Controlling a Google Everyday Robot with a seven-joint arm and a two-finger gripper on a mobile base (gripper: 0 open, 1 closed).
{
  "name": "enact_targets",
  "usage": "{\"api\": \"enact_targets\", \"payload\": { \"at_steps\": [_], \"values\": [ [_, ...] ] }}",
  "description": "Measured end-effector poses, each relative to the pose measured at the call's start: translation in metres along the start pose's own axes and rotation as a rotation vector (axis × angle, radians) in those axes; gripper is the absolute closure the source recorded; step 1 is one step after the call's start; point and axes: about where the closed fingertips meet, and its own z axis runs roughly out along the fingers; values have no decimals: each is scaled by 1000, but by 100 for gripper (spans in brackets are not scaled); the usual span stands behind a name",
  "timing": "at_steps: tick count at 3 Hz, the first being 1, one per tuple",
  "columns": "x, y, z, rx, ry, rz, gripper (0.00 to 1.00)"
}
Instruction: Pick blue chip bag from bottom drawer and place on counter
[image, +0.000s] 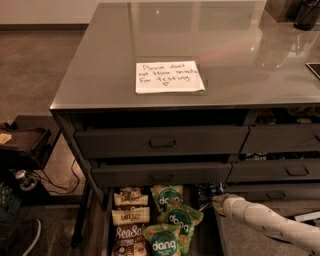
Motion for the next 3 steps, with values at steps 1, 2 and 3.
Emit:
{"api": "enact_targets", "payload": {
  "at_steps": [1,2,3],
  "values": [
    [0,0,0,0,0,0,100],
    [-3,-1,-3,2,-21,12,100],
    [-20,-1,-18,-18,-84,14,100]
  ]
}}
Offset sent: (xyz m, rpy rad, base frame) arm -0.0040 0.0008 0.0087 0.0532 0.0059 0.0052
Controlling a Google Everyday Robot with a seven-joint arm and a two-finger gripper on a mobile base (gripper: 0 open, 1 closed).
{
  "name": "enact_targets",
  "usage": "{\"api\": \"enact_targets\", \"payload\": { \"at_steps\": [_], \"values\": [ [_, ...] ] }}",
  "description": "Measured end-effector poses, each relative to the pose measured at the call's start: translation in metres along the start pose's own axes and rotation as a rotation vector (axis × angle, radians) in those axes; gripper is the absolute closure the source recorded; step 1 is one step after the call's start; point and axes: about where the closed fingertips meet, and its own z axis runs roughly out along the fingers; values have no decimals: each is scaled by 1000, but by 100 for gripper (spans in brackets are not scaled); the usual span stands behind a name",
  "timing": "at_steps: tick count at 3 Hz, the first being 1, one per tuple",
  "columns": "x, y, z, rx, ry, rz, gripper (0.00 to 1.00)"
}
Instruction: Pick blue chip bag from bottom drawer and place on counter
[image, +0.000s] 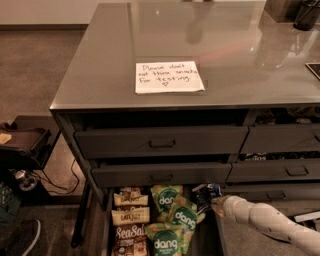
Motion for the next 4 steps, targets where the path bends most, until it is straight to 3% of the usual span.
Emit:
{"api": "enact_targets", "payload": {
  "at_steps": [2,3,4],
  "values": [
    [-59,11,-80,-70,-117,-28,100],
    [-96,1,-128,-79,-160,-94,100],
    [-133,-24,-164,-26,-257,-154,100]
  ]
}}
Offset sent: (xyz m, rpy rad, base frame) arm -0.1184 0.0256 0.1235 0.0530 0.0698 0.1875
